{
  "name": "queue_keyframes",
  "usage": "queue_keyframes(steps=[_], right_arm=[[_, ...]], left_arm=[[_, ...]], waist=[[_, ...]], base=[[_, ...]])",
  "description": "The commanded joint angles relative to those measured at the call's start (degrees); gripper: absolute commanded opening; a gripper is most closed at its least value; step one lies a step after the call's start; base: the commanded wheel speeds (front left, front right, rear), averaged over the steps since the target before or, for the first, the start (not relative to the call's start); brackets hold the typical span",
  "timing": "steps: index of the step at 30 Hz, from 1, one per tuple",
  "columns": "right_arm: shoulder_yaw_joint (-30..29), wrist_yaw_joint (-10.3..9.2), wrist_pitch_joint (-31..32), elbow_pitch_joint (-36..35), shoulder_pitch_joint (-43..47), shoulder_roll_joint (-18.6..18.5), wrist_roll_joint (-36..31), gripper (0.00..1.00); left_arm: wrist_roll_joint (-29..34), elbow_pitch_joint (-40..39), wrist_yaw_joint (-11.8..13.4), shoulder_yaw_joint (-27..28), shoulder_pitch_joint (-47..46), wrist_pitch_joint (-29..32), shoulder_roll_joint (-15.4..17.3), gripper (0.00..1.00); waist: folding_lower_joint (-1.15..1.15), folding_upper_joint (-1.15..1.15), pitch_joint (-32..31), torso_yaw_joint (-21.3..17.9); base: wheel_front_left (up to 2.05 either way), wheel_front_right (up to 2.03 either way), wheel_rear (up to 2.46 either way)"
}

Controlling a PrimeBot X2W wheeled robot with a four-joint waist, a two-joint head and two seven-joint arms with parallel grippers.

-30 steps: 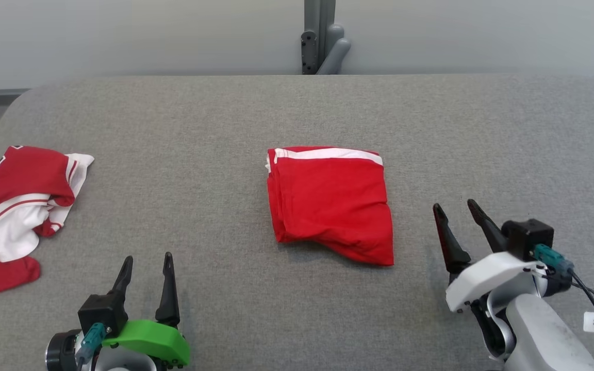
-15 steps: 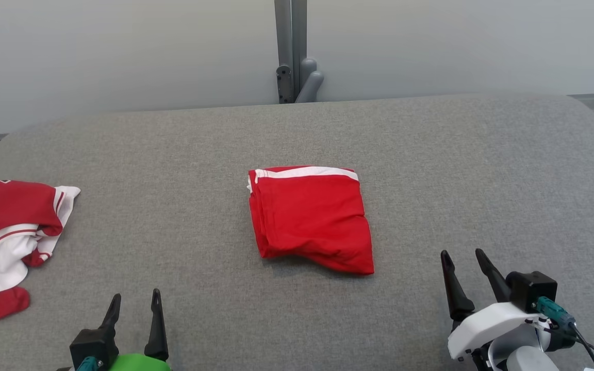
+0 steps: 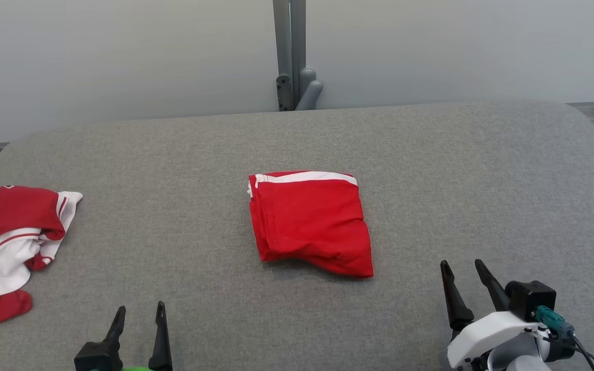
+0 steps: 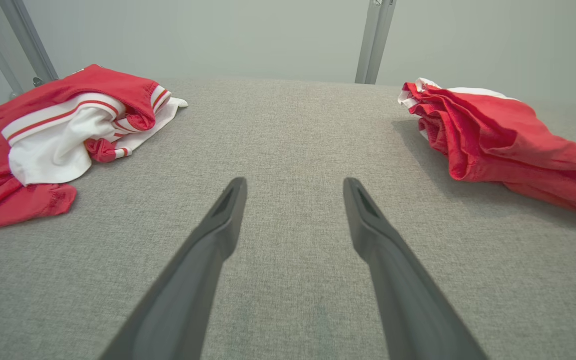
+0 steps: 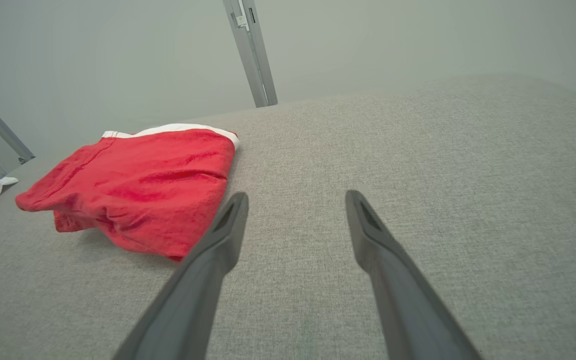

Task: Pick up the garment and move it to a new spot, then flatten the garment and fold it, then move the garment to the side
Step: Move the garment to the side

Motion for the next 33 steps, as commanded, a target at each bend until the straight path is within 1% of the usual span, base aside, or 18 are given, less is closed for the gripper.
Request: queue_keyframes(steps=[1,8,12,14,15,19,23,28,31,33], right_arm=[[0.35,-0.01,-0.18,0.08,0.54,-0.1,0.11,1.0],[2.03,-0.01,-0.18,0.45,-1.62,-0.1,0.32,1.0],[3.78,-0.01,-0.18,1.37,-4.76,-0.12,2.71,1.0],[3.76,-0.01,-0.18,2.06,-6.81,-0.15,4.89,1.0],[4.13,-0.01,-0.18,3.72,-8.88,-0.11,7.84,1.0],[5.91,-0.01,-0.18,8.68,-13.96,-0.16,12.64,1.0],[7.24,-0.01,-0.01,14.7,-19.29,-0.42,17.74,1.0],[9.45,-0.01,0.28,21.43,-24.25,-1.92,20.43,1.0],[11.1,0.0,1.18,25.1,-25.91,-2.08,21.74,1.0],[12.93,0.02,2.3,26.63,-25.93,-1.45,23.16,1.0]], left_arm=[[-0.14,-0.23,0.41,-0.18,0.45,-0.02,0.29,1.0],[-1.27,-0.78,0.75,-1.33,-0.56,-0.02,0.28,1.0],[-1.47,-1.3,0.88,-2.89,-2.25,-0.02,0.28,1.0],[-1.52,-1.38,0.84,-3.7,-2.92,-0.02,0.3,1.0],[-1.67,-1.29,0.91,-4.42,-3.69,-0.02,0.29,1.0],[-3.02,-1.13,1.66,-4.49,-5.05,-0.02,0.3,1.0],[-2.98,-1.45,2.03,-4.56,-6.42,-0.02,0.28,1.0],[-3.52,-1.68,2.17,-5.54,-7.83,-0.02,0.27,1.0],[-3.7,-1.74,2.45,-6.26,-8.17,-0.02,0.27,1.0],[-3.84,-1.79,2.7,-6.7,-8.58,-0.02,0.27,1.0]], waist=[[0.0,0.0,0.45,0.25],[0.0,0.0,3.07,1.83],[0.0,0.0,6.52,3.88],[0.0,0.0,8.03,5.15],[0.0,0.0,9.39,6.55],[0.0,0.0,11.76,9.1],[0.0,0.0,14.08,11.37],[0.0,0.0,16.15,13.35],[0.0,0.0,16.79,13.94],[0.0,0.0,16.98,14.13]], base=[[0.0,0.0,0.0],[0.0,0.0,0.0],[0.0,0.0,0.0],[0.0,0.0,0.0],[0.0,0.0,0.0],[0.0,0.0,0.0],[0.0,0.0,0.0],[0.0,0.0,0.0],[0.0,0.0,0.0],[0.0,0.0,0.0]])
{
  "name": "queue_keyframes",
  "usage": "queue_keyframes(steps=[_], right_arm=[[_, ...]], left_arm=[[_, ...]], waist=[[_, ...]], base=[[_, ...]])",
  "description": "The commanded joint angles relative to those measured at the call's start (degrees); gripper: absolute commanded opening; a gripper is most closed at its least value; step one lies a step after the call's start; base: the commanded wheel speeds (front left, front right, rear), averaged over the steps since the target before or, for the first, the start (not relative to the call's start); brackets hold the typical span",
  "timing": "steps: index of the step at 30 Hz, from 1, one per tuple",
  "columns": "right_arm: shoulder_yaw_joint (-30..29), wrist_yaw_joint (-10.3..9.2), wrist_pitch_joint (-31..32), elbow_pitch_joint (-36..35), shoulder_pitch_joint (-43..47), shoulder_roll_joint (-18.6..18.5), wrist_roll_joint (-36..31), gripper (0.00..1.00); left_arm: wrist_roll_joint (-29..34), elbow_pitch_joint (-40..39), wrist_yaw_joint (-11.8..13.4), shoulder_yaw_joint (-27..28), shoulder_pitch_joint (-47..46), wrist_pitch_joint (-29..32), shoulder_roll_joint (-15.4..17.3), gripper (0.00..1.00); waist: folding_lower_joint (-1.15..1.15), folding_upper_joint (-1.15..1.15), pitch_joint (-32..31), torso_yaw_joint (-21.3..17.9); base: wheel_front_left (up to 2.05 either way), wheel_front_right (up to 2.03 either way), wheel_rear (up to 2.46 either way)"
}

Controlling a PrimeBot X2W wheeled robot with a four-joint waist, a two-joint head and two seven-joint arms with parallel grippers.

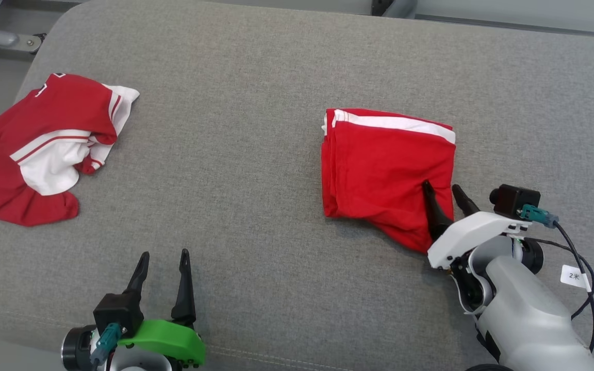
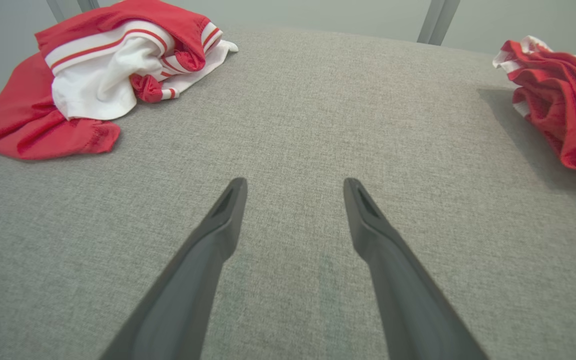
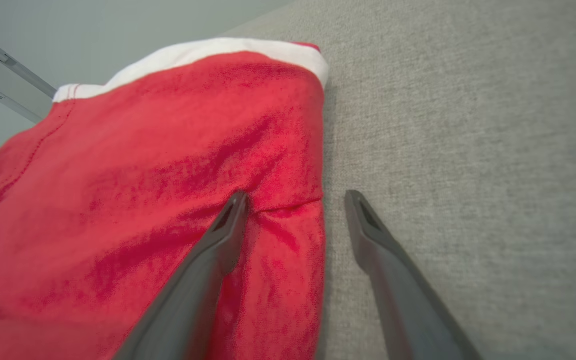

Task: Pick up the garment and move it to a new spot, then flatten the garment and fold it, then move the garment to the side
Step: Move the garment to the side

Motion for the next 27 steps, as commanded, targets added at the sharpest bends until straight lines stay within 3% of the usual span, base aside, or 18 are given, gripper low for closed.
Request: queue_keyframes(steps=[1,2,3,9,14,15,27], right_arm=[[2.3,0.06,1.5,1.67,0.67,0.95,1.49,0.81],[3.33,0.12,1.61,1.76,0.64,1.17,2.29,0.45],[4.03,0.12,1.16,1.51,0.6,1.18,2.91,0.0],[5.66,0.02,-0.83,0.51,0.43,-0.99,4.09,0.0],[3.43,-0.03,-1.09,-2.53,2.23,-1.19,2.15,0.0],[3.43,-0.03,-1.09,-2.53,2.23,-1.19,2.15,0.0],[0.71,-0.02,-1.13,-5.97,8.17,-0.86,-2.07,0.0]], left_arm=[[-0.24,-0.3,0.31,-0.32,-1.36,-0.02,0.23,1.0],[-0.13,-0.39,0.36,-0.53,-1.51,-0.02,0.23,1.0],[-0.04,-0.39,0.41,-0.68,-1.48,-0.02,0.23,1.0],[1.16,-0.8,-0.46,-0.93,-1.28,-0.02,0.24,1.0],[2.43,-0.55,-1.57,-0.4,-0.2,-0.02,0.23,1.0],[2.43,-0.55,-1.57,-0.4,-0.2,-0.02,0.23,1.0],[3.42,-0.55,-3.18,-1.25,-0.46,-0.02,0.25,1.0]], waist=[[0.0,0.0,1.42,1.42],[0.0,0.0,1.43,1.41],[0.0,0.0,1.34,1.31],[0.0,0.0,-0.7,-1.53],[0.0,0.0,-4.08,-8.97],[0.0,0.0,-4.08,-8.97],[0.0,0.0,-7.82,-32.63]], base=[[0.0,0.0,0.0],[0.0,0.0,0.0],[0.0,0.0,0.0],[0.0,0.0,0.0],[0.0,0.0,0.0],[0.0,0.0,0.0],[0.0,0.0,0.0]])
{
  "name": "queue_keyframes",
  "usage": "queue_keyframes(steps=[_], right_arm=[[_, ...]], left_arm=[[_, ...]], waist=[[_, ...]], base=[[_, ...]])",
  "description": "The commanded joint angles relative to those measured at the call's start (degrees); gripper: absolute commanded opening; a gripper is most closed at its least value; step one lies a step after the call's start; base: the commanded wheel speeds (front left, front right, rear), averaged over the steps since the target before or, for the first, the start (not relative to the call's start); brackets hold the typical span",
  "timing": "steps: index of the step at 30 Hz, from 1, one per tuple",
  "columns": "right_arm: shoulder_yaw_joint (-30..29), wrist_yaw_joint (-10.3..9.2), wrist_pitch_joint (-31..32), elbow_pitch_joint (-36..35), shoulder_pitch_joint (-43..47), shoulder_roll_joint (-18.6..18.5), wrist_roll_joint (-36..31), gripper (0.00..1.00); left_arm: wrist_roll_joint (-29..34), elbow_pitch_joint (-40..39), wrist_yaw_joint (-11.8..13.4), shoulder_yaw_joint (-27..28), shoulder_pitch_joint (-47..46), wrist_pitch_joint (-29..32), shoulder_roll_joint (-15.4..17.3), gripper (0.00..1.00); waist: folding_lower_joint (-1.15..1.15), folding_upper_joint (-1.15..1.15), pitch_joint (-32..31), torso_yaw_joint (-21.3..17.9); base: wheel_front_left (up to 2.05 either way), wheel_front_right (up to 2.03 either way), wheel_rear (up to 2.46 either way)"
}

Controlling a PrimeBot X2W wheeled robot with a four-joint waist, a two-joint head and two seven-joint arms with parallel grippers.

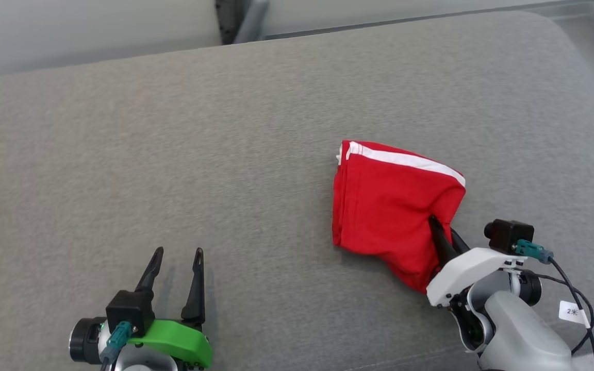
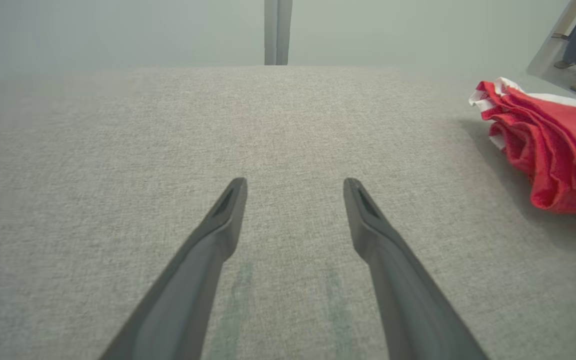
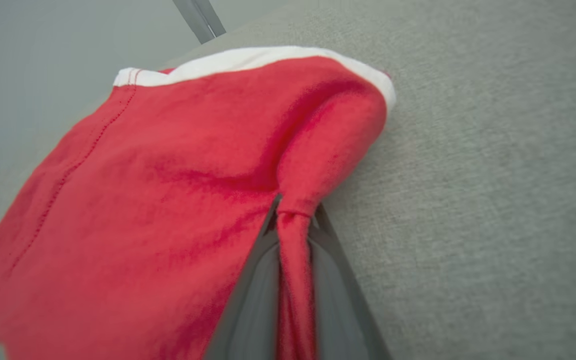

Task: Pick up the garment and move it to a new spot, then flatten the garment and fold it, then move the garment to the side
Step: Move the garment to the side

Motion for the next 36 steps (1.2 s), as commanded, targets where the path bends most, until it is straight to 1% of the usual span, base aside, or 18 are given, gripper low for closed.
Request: queue_keyframes(steps=[1,4,6,8,11,15,22,27,31,32,36], right_arm=[[0.28,-0.08,-0.16,-0.39,1.26,0.14,-0.55,0.0],[0.57,-0.08,-0.17,-1.22,2.04,0.45,-0.68,0.0],[0.93,-0.08,-0.17,-1.84,2.3,0.64,-0.68,0.0],[1.12,-0.08,-0.17,-2.24,2.47,0.65,-0.69,0.0],[1.29,-0.08,-0.17,-2.71,1.97,0.9,-0.64,0.0],[1.42,-0.08,-0.17,-3.41,-0.64,0.65,-1.53,0.0],[0.74,-0.08,-0.17,-1.24,-9.32,-2.5,-3.93,0.0],[1.17,-0.08,-0.18,5.26,-17.62,-7.0,-5.79,0.0],[0.88,-0.08,-0.18,12.38,-23.3,-11.03,-6.78,0.0],[0.88,-0.08,-0.18,12.38,-23.3,-11.03,-6.78,0.0],[0.84,-0.09,0.17,18.79,-28.25,-16.11,-8.58,0.0]], left_arm=[[0.28,0.1,0.02,0.02,-0.04,-0.02,0.27,1.0],[0.53,0.41,-0.35,-0.67,-0.48,-0.02,0.26,1.0],[0.81,0.28,-0.5,-1.03,-1.04,-0.02,0.3,1.0],[1.25,0.2,-0.57,-1.41,-1.85,-0.02,0.29,1.0],[2.1,0.22,-0.82,-1.75,-2.8,-0.02,0.31,1.0],[3.6,0.29,-0.97,-1.74,-4.19,-0.02,0.34,1.0],[6.3,-0.13,-1.53,-0.89,-7.42,-0.02,1.3,1.0],[7.73,-1.74,-1.7,-0.49,-10.11,-0.01,2.28,1.0],[8.25,-3.21,-1.41,-0.34,-11.37,-0.02,2.49,1.0],[8.25,-3.21,-1.41,-0.34,-11.37,-0.02,2.49,1.0],[8.14,-4.55,-1.05,-0.31,-11.9,-0.02,2.17,1.0]], waist=[[0.0,0.0,-4.75,-15.5],[0.0,0.0,-4.28,-19.0],[0.0,0.0,-3.65,-20.38],[0.0,0.0,-2.71,-20.88],[0.0,0.0,-1.04,-20.56],[0.0,0.0,1.93,-18.39],[0.0,0.0,9.33,-12.09],[0.0,0.0,14.14,-7.11],[0.0,0.0,16.56,-3.63],[0.0,0.0,16.56,-3.63],[0.0,0.0,18.15,-0.99]], base=[[0.0,0.0,0.0],[0.0,0.0,0.0],[0.0,0.0,0.0],[0.0,0.0,0.0],[0.0,0.0,0.0],[0.0,0.0,0.0],[0.0,0.0,0.0],[0.0,0.0,0.0],[0.0,0.0,0.0],[0.0,0.0,0.0],[0.0,0.0,0.0]])
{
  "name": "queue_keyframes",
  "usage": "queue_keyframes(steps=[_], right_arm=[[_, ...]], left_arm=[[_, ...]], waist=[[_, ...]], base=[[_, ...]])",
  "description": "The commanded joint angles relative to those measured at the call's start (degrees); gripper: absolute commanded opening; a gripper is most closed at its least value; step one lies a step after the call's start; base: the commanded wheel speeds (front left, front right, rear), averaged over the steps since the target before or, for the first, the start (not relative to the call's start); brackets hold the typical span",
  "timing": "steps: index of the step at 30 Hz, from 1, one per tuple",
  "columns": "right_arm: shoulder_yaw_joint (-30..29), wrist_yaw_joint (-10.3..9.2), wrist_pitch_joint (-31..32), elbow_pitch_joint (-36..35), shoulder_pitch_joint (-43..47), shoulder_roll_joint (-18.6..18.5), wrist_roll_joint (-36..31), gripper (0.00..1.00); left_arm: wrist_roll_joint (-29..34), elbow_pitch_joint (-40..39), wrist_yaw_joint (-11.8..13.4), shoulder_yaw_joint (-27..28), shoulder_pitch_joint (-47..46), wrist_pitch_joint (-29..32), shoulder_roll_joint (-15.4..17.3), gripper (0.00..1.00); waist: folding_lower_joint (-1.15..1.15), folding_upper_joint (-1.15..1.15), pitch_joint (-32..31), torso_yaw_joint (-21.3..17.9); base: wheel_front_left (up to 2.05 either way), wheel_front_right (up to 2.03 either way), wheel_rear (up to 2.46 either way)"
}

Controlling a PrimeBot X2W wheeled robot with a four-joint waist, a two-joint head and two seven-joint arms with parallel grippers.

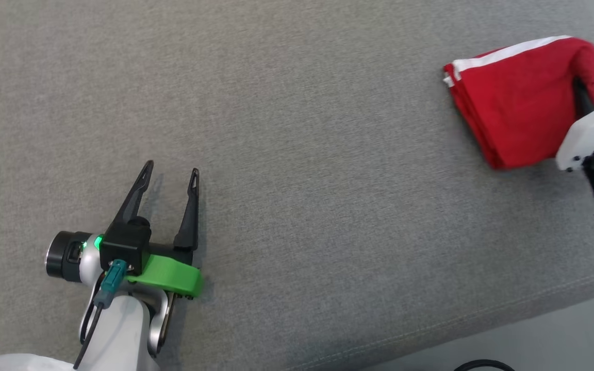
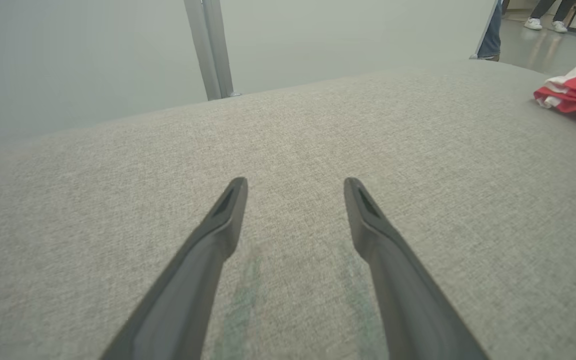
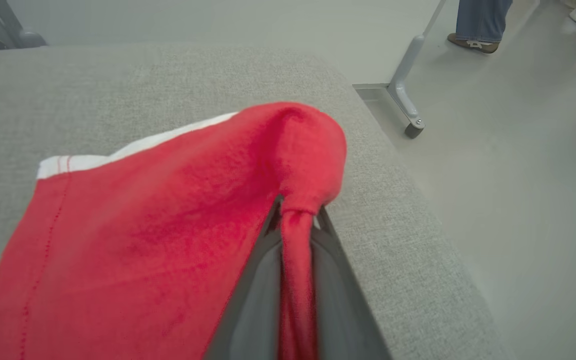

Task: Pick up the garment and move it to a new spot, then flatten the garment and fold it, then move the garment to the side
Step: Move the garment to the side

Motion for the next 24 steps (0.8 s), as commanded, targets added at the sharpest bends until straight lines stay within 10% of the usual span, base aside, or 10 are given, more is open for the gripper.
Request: queue_keyframes(steps=[1,7,8,9,16,24], right_arm=[[-0.2,-0.08,0.05,0.62,-1.06,-0.7,-0.48,0.0],[-1.89,-0.09,-0.18,6.89,-6.34,-6.71,-4.01,0.03],[-2.39,-0.09,-0.22,7.41,-6.82,-7.46,-4.76,0.64],[-2.99,-0.09,-0.24,7.97,-7.1,-7.91,-5.27,1.0],[-13.9,-0.09,-0.37,7.0,-5.57,-11.69,-12.27,1.0],[-21.55,-0.09,-0.35,-15.46,7.73,-1.47,-15.99,1.0]], left_arm=[[0.26,-0.46,0.22,0.14,-1.11,-0.02,0.11,1.0],[0.01,-1.29,0.26,0.4,-0.87,-0.02,-0.11,1.0],[0.02,-1.28,0.31,0.52,-0.84,-0.02,-0.1,1.0],[-0.02,-1.2,0.37,0.62,-0.84,-0.02,-0.13,1.0],[-0.7,-0.3,0.38,0.76,-0.4,0.02,-0.76,1.0],[-2.42,1.04,1.36,2.61,3.25,-0.01,-1.31,1.0]], waist=[[0.0,0.0,6.31,6.7],[0.0,0.0,7.41,8.39],[0.0,0.0,7.5,8.46],[0.0,0.0,7.53,8.5],[0.0,0.0,4.24,8.48],[0.0,0.0,-4.06,8.45]], base=[[0.0,0.0,0.0],[0.0,0.0,0.0],[0.0,0.0,0.0],[0.0,0.0,0.0],[0.0,0.0,0.0],[0.0,0.0,0.0]])
